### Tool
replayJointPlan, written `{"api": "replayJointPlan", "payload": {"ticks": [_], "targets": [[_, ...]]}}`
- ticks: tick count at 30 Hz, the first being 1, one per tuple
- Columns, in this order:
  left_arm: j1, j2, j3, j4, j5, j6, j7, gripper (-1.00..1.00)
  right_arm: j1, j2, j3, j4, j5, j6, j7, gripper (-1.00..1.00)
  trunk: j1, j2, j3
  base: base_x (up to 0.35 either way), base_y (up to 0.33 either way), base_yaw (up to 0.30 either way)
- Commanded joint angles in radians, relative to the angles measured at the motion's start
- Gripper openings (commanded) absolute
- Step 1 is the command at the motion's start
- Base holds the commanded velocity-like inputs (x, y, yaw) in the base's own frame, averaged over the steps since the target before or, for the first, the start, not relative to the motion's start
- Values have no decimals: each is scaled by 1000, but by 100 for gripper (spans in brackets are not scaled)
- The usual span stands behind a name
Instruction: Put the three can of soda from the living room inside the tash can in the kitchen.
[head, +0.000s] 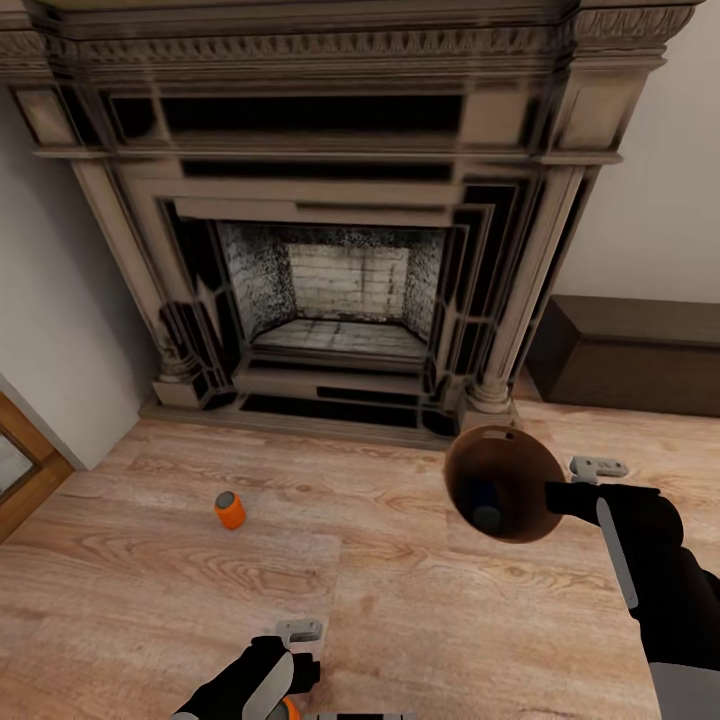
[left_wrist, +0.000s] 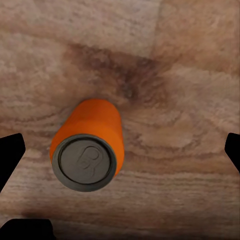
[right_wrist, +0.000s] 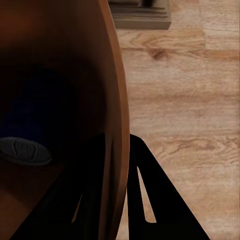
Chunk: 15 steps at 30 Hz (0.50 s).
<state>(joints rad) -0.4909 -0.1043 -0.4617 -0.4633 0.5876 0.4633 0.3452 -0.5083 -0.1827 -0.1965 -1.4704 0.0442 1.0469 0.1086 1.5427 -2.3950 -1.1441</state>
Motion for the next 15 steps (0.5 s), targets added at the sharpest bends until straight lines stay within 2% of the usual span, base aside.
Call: {"api": "replayJointPlan", "payload": {"ticks": [1, 15], "targets": [[0, 0, 0, 0, 0, 0, 0, 100, 1, 0, 0, -2, -14, 0, 5, -100, 0, 0, 0, 0, 0, 0], [0, 0, 0, 0, -1, 0, 0, 100, 8, 2, 3, -7, -15, 0, 5, -100, 0, 0, -15, 0, 0, 0]]}}
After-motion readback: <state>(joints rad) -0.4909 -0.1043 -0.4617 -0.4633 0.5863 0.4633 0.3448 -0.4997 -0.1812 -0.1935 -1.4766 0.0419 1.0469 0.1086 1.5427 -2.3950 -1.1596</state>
